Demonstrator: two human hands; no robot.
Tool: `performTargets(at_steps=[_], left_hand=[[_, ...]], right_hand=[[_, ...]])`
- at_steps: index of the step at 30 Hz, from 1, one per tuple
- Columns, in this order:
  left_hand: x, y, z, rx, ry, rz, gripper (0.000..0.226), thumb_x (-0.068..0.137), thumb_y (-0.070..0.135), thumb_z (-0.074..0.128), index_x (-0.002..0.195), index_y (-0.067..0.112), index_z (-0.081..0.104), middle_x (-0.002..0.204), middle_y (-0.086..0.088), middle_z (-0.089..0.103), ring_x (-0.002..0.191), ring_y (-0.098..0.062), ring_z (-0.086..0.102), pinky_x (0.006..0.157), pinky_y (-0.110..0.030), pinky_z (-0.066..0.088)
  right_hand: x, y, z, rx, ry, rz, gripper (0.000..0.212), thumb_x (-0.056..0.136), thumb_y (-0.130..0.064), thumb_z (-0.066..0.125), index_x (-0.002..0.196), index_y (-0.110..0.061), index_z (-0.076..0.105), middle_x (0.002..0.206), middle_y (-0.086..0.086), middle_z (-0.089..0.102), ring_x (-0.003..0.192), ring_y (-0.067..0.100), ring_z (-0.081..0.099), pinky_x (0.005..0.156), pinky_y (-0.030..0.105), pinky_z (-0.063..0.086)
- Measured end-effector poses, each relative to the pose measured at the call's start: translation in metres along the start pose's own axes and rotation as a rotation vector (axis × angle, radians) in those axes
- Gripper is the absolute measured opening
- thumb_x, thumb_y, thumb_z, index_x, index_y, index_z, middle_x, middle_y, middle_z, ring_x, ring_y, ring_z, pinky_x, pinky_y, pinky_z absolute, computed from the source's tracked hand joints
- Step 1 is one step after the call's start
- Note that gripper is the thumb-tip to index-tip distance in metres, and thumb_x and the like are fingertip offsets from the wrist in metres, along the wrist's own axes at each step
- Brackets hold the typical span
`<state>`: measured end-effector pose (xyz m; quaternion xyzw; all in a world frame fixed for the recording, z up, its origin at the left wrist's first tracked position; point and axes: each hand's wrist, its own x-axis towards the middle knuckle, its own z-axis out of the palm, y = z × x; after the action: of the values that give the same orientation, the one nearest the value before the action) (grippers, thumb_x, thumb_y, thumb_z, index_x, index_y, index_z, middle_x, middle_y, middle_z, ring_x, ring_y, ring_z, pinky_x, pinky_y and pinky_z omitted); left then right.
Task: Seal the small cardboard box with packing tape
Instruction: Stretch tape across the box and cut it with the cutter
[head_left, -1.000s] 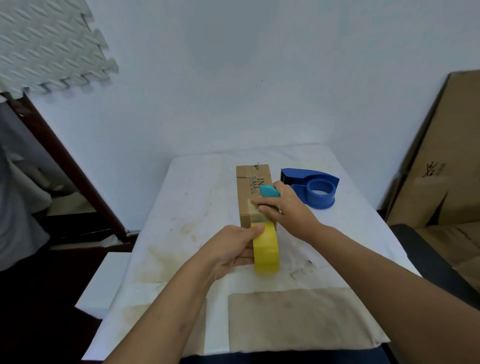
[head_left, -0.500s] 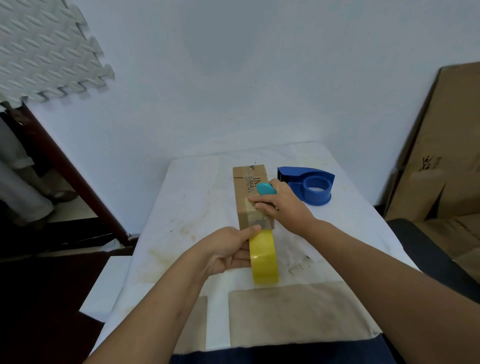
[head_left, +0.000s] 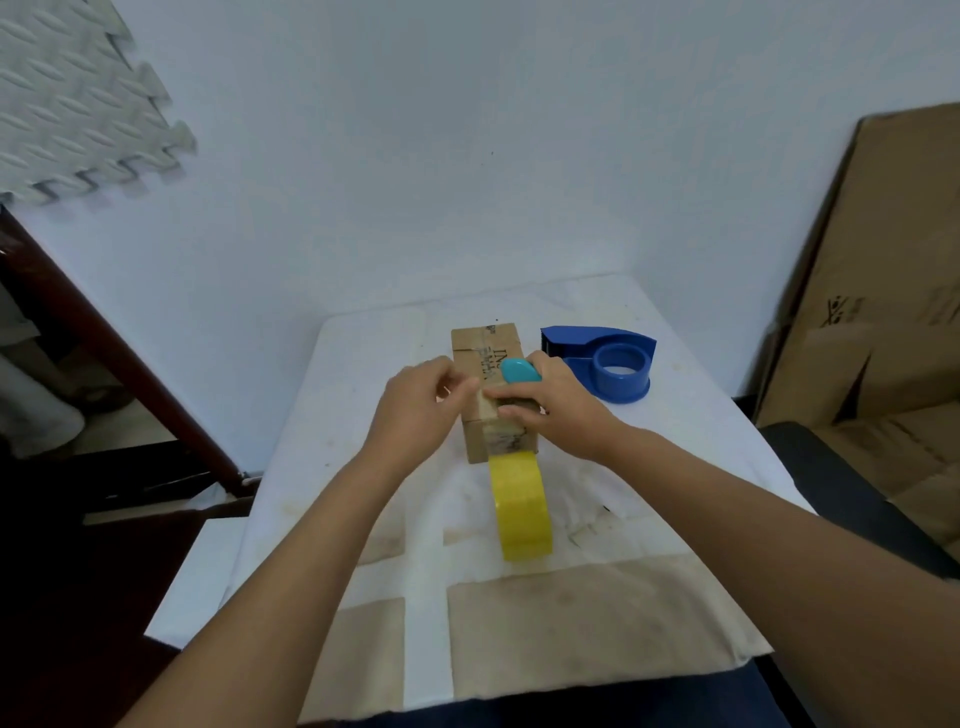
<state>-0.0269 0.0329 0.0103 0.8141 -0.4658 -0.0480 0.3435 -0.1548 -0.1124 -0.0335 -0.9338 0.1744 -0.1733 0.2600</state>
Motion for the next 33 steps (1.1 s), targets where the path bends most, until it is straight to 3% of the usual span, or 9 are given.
performTargets(at_steps=[4,7,11,15,19,25,33], left_hand=[[0.013,-0.017,0.021,0.016,-0.152,0.203,0.019,0.088,0.040,0.066,0.093,0.022,0.065,0.088,0.010,0.060,0.083,-0.002,0.050,0.069,-0.018,0.037],[0.013,-0.034,0.029,0.018,-0.161,0.276,0.025,0.087,0.049,0.062,0.091,0.024,0.062,0.090,0.007,0.058,0.087,-0.011,0.051,0.074,-0.023,0.042],[0.010,-0.038,0.031,0.078,-0.125,0.383,0.022,0.087,0.036,0.067,0.101,0.019,0.063,0.100,0.003,0.059,0.092,-0.016,0.051,0.079,-0.026,0.044],[0.008,-0.037,0.032,0.124,-0.103,0.426,0.022,0.087,0.032,0.069,0.102,0.017,0.062,0.100,0.003,0.057,0.088,-0.015,0.048,0.074,-0.023,0.041],[0.006,-0.040,0.035,0.160,-0.091,0.458,0.025,0.084,0.027,0.072,0.104,0.017,0.060,0.105,0.002,0.055,0.090,-0.017,0.046,0.075,-0.030,0.045],[0.001,-0.043,0.044,0.174,-0.044,0.439,0.029,0.083,0.028,0.074,0.105,0.019,0.056,0.110,0.002,0.052,0.092,-0.015,0.042,0.076,-0.032,0.047],[-0.003,-0.045,0.046,0.196,0.004,0.456,0.024,0.087,0.030,0.068,0.105,0.018,0.059,0.114,0.001,0.054,0.098,-0.018,0.048,0.074,-0.032,0.051]], right_hand=[[0.000,0.002,0.002,-0.056,0.025,-0.037,0.036,0.094,-0.041,0.053,0.127,-0.031,0.063,0.101,-0.006,0.033,0.096,0.011,0.030,0.085,0.024,0.029],[-0.001,0.002,0.003,-0.088,0.036,-0.060,0.036,0.094,-0.044,0.051,0.127,-0.035,0.062,0.102,-0.006,0.033,0.096,0.010,0.029,0.085,0.024,0.032],[-0.001,0.003,0.005,-0.121,0.044,-0.080,0.037,0.094,-0.044,0.051,0.128,-0.033,0.062,0.106,-0.001,0.037,0.097,0.009,0.026,0.084,0.025,0.032],[-0.002,0.005,0.004,-0.131,0.041,-0.116,0.040,0.091,-0.046,0.054,0.129,-0.034,0.060,0.115,0.007,0.044,0.098,0.007,0.023,0.084,0.028,0.035],[-0.005,0.008,0.006,-0.202,0.039,-0.134,0.045,0.089,-0.044,0.059,0.133,-0.034,0.056,0.119,0.010,0.045,0.100,0.012,0.029,0.082,0.032,0.042],[-0.008,0.006,0.009,-0.276,0.052,-0.132,0.049,0.089,-0.041,0.061,0.137,-0.034,0.051,0.129,0.007,0.043,0.116,0.017,0.034,0.078,0.023,0.033],[-0.009,0.004,0.012,-0.239,0.054,-0.110,0.051,0.090,-0.036,0.062,0.139,-0.034,0.047,0.133,0.007,0.040,0.121,0.020,0.035,0.096,0.034,0.044]])
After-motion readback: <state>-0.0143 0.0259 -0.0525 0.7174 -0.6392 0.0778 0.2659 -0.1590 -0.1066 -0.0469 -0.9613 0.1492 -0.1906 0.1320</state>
